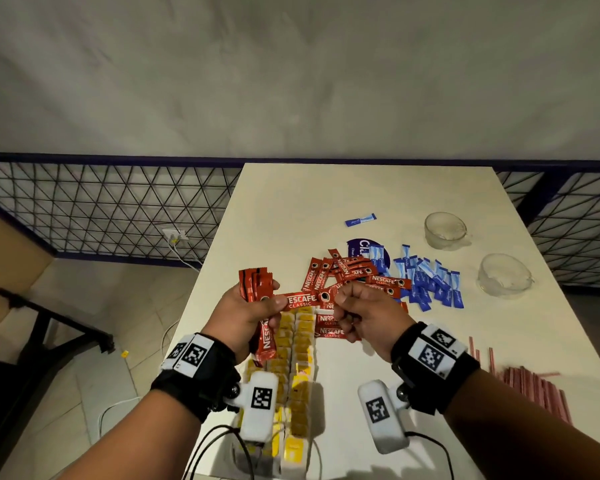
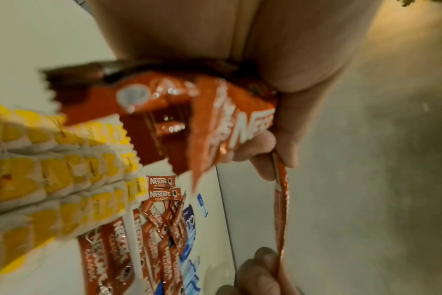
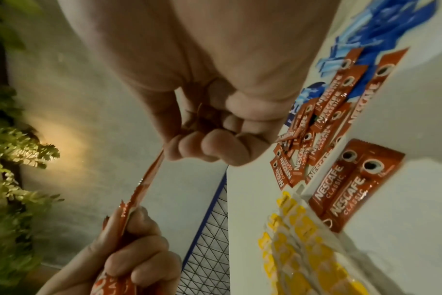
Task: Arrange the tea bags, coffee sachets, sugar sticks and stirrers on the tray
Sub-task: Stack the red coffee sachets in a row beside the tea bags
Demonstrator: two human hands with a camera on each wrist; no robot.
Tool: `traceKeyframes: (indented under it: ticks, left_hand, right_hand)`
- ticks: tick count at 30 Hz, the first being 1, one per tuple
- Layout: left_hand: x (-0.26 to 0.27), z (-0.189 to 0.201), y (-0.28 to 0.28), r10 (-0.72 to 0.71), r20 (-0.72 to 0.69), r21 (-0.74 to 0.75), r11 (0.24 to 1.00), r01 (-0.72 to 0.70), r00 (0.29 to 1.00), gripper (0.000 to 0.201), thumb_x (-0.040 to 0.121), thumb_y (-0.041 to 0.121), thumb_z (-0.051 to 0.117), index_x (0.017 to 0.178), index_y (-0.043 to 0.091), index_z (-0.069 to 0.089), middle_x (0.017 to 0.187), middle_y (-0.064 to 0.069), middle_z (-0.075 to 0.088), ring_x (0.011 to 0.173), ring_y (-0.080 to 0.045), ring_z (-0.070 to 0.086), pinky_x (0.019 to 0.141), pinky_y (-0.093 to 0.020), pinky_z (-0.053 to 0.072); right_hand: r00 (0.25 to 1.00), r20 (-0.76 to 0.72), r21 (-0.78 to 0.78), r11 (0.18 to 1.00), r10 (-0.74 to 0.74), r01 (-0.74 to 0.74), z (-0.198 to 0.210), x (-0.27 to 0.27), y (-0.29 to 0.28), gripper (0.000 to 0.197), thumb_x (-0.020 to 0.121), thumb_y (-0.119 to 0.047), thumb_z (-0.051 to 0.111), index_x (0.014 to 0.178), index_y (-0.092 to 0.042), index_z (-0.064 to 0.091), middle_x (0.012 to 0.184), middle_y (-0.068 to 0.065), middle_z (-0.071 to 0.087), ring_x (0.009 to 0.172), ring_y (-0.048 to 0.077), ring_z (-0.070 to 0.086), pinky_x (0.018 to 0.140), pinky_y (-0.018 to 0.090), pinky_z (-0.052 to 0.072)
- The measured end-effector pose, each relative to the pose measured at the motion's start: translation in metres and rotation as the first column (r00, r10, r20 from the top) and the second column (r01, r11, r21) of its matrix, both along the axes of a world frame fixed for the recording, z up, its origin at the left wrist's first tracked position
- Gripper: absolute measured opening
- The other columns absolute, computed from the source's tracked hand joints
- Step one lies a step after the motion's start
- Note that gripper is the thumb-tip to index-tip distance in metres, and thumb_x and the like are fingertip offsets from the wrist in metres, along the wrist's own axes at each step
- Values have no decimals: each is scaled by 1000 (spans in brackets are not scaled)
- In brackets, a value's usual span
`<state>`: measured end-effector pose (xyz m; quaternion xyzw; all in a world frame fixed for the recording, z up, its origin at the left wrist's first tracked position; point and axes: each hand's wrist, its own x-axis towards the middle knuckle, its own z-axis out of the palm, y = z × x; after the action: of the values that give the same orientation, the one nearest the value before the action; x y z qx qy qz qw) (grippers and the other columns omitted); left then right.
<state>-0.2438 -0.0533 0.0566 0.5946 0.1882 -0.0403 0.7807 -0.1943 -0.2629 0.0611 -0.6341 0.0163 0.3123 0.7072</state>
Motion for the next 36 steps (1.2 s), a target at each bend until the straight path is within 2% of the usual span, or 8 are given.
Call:
traceKeyframes:
  ticks: [6,10,14,21,28,30,32,36]
  left_hand:
    - [4,0,3,-22,-21,157,987,25,1000,22,81,-4,70,94,9,59,58,-9,51,47,-19,49,51,-27,45]
    - [6,-5,2,-50,-39,288,956,59,998,26,75,12,81,94,11,63,61,-11,61,49,-21,54,61,-34,47]
    - [1,-15,10,-25,-97,377,924,60,995,54,54,44,86,95,16,66,85,-15,73,57,-22,60,65,-38,50]
    - [-21,-18,25,-13,-167,432,898,85,986,69,46,52,84,97,11,63,80,-19,72,57,-26,59,64,-40,51]
    - [-28,-20,31,-8,-197,456,885,99,980,30,78,20,78,101,10,63,84,-19,72,56,-22,60,63,-37,51]
    - [-30,-18,33,-6,-203,482,870,106,979,26,80,20,77,101,13,63,85,-20,71,56,-20,60,62,-35,52]
    - [-33,-17,36,8,-198,481,872,90,980,25,80,19,77,101,15,63,85,-20,72,55,-19,60,61,-34,52]
    - [-36,-15,39,22,-202,479,874,79,979,24,81,18,76,101,11,63,81,-14,73,57,-21,60,63,-37,52]
  right_hand:
    - [996,85,-133,991,11,0,-3,3,-3,14,94,-7,55,83,-11,61,68,0,66,51,14,48,47,26,39]
    - [991,130,-162,985,-32,53,-10,6,-13,16,94,-7,56,80,-12,62,69,1,66,49,13,49,48,26,40]
    - [983,-13,-200,964,-184,177,-37,7,-40,12,96,-9,53,87,-9,60,72,5,64,49,14,47,48,26,38]
    - [928,-296,-445,892,-224,73,-94,-7,-68,13,96,-8,48,89,-4,59,72,9,60,48,15,41,46,21,33]
    - [947,-241,-584,811,-212,32,-101,-6,-43,15,91,-13,57,85,-3,65,82,12,71,55,20,54,56,29,48]
    - [977,-191,-679,732,-97,-60,-98,-4,-37,25,88,-32,64,83,-8,67,81,7,72,60,19,59,61,29,51]
    - [989,-18,-862,499,144,-88,-95,-4,-36,31,85,-47,61,83,-17,65,83,-1,69,73,18,62,71,31,51]
    - [736,265,-902,429,623,-39,-99,-3,-29,22,92,-31,56,110,-24,68,111,-3,62,107,18,56,95,28,43]
